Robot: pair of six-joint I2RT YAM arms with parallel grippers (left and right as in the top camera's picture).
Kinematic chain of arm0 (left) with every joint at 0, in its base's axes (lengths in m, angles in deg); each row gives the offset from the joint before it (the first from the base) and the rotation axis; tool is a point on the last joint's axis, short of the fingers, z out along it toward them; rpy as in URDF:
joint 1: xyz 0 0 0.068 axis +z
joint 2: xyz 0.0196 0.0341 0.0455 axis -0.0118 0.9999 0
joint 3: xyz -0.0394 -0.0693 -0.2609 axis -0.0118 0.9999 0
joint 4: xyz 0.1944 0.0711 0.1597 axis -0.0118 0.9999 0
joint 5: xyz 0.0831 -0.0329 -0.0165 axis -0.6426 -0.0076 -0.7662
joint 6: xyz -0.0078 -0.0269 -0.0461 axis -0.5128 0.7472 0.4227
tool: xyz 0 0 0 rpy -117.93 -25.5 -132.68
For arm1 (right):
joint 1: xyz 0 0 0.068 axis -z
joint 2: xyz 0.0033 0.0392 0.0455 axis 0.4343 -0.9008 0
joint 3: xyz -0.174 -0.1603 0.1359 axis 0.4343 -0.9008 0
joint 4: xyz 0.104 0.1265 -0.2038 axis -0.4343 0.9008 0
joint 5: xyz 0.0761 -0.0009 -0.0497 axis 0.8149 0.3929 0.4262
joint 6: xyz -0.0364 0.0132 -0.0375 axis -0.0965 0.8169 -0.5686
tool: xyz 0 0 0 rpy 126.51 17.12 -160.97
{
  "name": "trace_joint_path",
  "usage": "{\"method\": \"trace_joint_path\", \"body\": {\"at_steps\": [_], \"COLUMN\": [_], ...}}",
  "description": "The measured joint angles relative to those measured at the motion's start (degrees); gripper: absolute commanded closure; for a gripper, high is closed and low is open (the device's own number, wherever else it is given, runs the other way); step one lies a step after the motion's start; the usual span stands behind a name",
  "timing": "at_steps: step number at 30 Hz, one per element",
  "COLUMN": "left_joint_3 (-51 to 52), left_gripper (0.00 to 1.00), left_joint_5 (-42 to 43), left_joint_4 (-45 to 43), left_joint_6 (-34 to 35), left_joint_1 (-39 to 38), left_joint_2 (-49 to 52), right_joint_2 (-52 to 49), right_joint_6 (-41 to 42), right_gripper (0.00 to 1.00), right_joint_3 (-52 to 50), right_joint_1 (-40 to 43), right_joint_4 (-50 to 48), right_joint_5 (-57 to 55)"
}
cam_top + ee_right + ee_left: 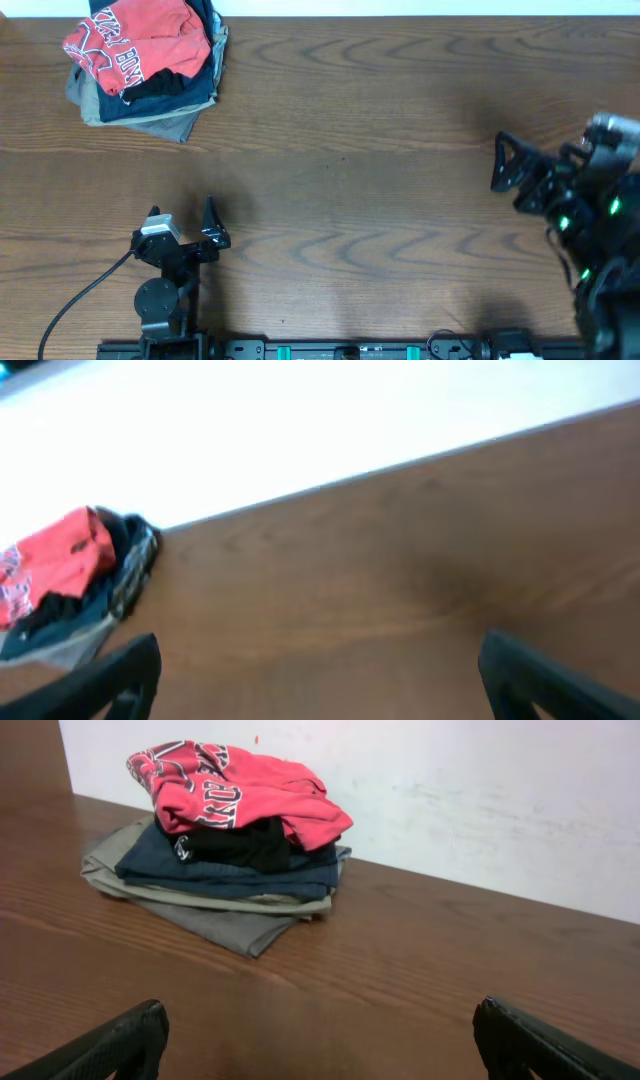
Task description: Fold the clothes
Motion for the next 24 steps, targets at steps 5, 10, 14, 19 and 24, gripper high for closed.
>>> {"method": "trace_joint_path", "body": {"at_steps": [5, 10, 14, 19, 24], "left_joint_3": [-0.07, -0.09, -0.11, -0.11, -0.11], "left_gripper": [0.02, 0.02, 0.02, 0.02, 0.02], "left_joint_5": [0.00, 0.02, 0.00, 0.00, 0.00], "left_joint_4": [0.09, 0.15, 0.15, 0.13, 0.13], "left_joint_6": [0.00, -0.02, -0.02, -0.02, -0.02], "left_joint_1": [0.00, 0.00, 0.00, 0.00, 0.00], "left_joint_2": [0.00, 0.00, 0.00, 0.00, 0.00], "right_joint_2": [11.78, 23.15, 31.58, 38.49, 41.03], "right_joint_6": [-0.02, 0.02, 0.02, -0.02, -1.29], "right_gripper": [0.01, 0.01, 0.01, 0.01, 0.01], "right_joint_3": [-22.10, -41.00, -51.41, -57.66, -60.19], "right_joint_1": [-1.51, -3.06, -3.98, -3.98, -3.96], "right_joint_4": [-18.36, -32.54, -38.27, -39.43, -40.04], "right_joint_5": [-0.04, 0.59, 0.70, 0.24, -0.70]}}
